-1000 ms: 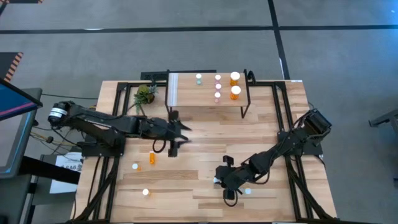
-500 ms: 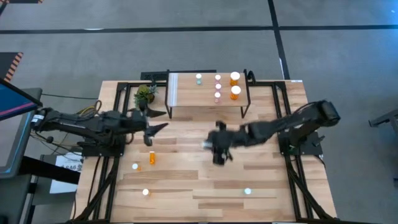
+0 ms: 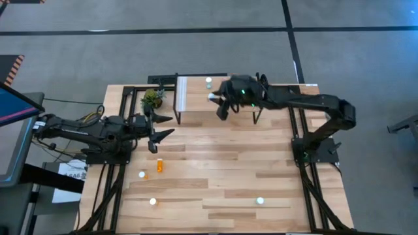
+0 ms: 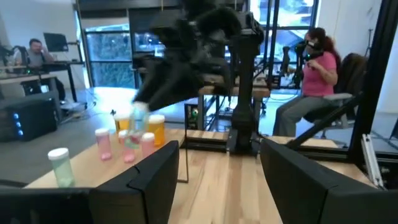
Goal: Pick and place medicine bottles onto shelf by color
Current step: Put the left green pill bottle on the shelf aligned with the other green pill bottle
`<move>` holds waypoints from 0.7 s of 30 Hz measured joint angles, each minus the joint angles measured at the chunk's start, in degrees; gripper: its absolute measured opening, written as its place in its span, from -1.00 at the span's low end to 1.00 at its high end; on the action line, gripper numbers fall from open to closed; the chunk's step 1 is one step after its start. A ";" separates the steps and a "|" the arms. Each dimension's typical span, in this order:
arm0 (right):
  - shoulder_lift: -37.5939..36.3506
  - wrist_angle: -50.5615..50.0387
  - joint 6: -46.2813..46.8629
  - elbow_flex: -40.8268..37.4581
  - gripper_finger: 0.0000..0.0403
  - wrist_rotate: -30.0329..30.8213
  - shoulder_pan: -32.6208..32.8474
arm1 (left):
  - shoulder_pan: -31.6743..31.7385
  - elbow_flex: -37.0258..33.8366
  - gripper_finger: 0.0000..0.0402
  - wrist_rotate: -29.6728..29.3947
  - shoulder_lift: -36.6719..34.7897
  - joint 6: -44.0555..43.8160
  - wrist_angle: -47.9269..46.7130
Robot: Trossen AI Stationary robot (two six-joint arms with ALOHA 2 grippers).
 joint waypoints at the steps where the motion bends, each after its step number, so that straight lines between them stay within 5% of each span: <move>1: 1.26 -0.70 -0.44 1.74 -0.34 -1.28 -1.15 | 0.00 0.00 0.06 -0.04 0.54 0.27 0.45; 10: 10.76 -5.96 -2.48 12.01 -0.28 -4.87 -6.95 | 0.00 0.04 0.06 0.14 1.92 -0.97 1.62; 21: 13.97 -8.95 -2.28 13.07 -0.22 -6.25 -10.82 | 0.00 0.04 0.06 0.71 1.94 -1.88 1.39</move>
